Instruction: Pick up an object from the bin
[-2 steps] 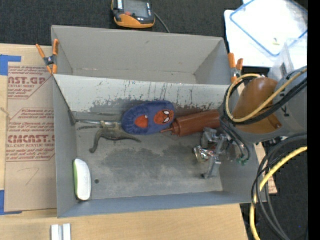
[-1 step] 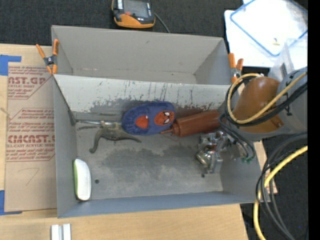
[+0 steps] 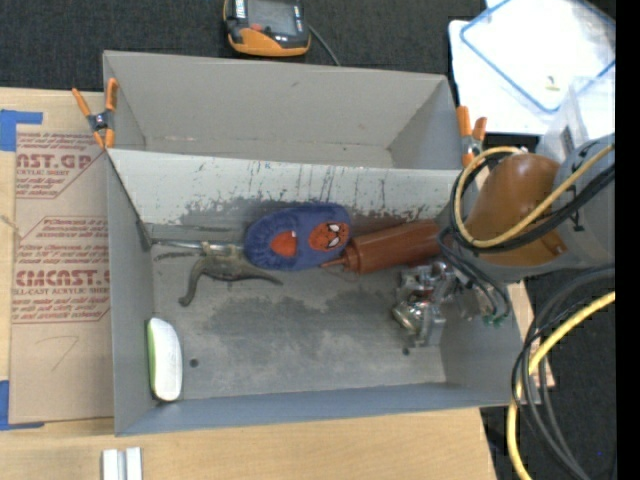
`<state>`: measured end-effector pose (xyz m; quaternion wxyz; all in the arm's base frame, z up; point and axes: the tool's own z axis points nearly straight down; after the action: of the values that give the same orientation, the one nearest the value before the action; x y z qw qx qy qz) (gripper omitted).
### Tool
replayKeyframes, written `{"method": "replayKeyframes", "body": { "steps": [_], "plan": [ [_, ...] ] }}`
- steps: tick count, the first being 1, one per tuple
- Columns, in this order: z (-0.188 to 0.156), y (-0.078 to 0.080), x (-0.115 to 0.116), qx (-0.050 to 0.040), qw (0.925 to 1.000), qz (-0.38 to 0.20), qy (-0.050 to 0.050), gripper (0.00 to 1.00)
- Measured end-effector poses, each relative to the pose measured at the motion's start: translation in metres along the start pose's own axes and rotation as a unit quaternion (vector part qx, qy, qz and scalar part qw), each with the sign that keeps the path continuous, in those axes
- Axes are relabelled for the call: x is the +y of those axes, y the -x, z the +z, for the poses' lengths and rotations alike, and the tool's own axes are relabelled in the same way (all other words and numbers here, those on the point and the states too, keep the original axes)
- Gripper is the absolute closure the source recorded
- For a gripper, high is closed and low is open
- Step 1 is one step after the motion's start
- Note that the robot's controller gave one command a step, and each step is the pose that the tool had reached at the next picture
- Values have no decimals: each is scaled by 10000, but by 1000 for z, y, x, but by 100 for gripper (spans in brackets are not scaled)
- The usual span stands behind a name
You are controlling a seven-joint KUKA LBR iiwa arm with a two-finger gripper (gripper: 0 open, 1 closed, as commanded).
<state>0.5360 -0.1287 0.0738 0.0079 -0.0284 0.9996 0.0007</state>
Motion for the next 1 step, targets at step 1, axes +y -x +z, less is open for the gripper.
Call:
{"method": "replayKeyframes", "body": {
  "steps": [1],
  "plan": [
    [-2,0,1,-2,10000,-6,7,100]
  ]
}}
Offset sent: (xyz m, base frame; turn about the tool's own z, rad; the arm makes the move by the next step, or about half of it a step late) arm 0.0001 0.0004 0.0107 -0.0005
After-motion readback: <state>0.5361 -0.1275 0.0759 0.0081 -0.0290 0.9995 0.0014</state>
